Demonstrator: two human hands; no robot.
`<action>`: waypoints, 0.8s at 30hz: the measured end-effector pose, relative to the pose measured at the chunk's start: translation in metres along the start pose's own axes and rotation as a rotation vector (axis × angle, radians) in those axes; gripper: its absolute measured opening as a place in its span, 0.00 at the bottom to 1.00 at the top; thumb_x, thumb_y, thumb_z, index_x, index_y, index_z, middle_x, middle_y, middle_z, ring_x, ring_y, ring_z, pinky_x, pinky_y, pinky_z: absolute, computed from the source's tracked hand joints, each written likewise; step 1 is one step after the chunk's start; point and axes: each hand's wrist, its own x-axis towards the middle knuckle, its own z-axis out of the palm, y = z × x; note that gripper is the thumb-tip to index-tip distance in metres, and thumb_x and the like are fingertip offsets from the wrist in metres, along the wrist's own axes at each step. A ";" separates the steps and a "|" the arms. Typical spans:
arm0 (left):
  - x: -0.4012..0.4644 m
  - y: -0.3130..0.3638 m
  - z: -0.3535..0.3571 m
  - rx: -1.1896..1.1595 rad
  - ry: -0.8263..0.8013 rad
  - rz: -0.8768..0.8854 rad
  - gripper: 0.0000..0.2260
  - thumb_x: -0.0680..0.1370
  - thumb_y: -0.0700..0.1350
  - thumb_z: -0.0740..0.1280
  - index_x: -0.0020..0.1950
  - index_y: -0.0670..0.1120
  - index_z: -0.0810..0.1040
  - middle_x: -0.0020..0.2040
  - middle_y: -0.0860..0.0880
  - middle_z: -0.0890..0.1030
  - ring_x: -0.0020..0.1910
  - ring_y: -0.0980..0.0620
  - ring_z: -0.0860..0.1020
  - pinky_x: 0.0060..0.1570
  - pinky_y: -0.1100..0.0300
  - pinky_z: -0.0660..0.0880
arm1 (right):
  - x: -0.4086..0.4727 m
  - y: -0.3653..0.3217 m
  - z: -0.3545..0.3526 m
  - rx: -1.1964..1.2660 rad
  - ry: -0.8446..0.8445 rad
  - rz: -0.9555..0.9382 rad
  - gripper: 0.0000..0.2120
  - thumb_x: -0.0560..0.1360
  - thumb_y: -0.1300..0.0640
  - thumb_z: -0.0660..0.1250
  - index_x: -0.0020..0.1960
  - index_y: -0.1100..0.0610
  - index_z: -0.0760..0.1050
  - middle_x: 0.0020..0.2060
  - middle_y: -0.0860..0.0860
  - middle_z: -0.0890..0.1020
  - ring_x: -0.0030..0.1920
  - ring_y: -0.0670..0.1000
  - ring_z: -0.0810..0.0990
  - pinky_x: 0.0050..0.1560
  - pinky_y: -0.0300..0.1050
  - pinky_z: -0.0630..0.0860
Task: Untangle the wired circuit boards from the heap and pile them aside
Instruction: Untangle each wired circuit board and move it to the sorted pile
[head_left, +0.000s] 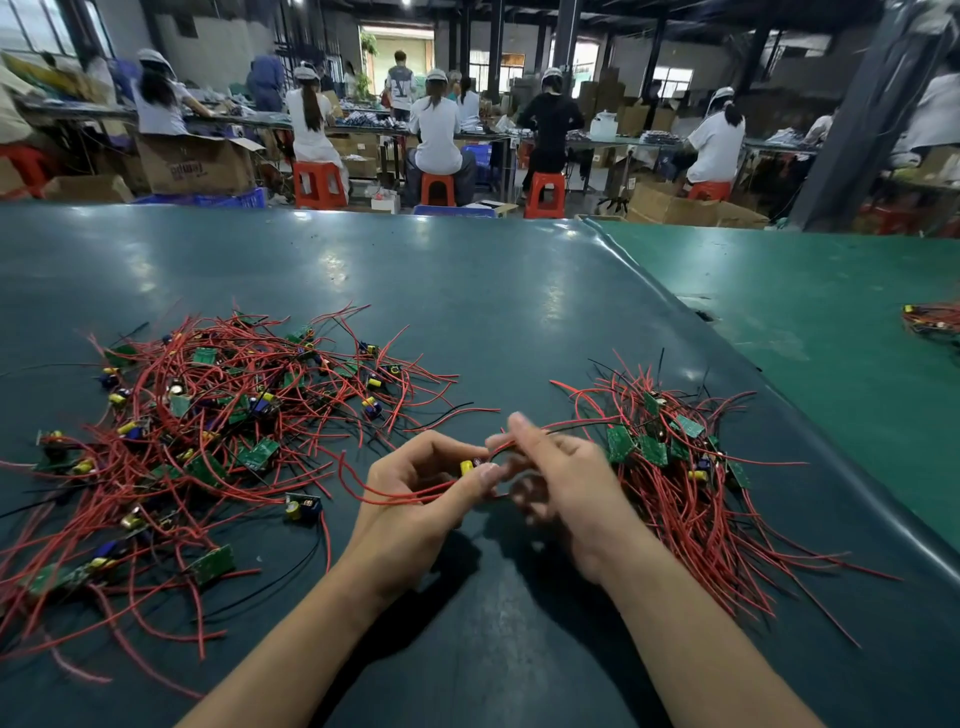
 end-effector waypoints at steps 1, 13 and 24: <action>0.000 -0.001 0.000 0.014 -0.008 0.001 0.08 0.68 0.43 0.74 0.44 0.42 0.81 0.38 0.46 0.85 0.33 0.57 0.80 0.34 0.69 0.73 | -0.003 0.002 0.004 -0.018 -0.060 0.015 0.14 0.77 0.50 0.68 0.39 0.57 0.83 0.27 0.50 0.79 0.21 0.44 0.70 0.20 0.34 0.63; -0.001 0.000 0.001 0.094 -0.083 -0.057 0.09 0.70 0.42 0.75 0.45 0.39 0.81 0.35 0.44 0.84 0.33 0.56 0.81 0.34 0.70 0.72 | 0.005 -0.011 -0.014 0.217 0.258 -0.111 0.14 0.78 0.53 0.67 0.36 0.57 0.81 0.23 0.46 0.72 0.20 0.43 0.66 0.19 0.34 0.61; -0.003 0.001 0.001 0.183 -0.148 -0.050 0.09 0.71 0.35 0.75 0.48 0.41 0.79 0.33 0.51 0.80 0.31 0.56 0.74 0.32 0.67 0.70 | -0.001 0.000 0.002 -0.020 0.118 -0.088 0.15 0.79 0.52 0.67 0.35 0.57 0.80 0.22 0.47 0.72 0.22 0.45 0.67 0.22 0.35 0.63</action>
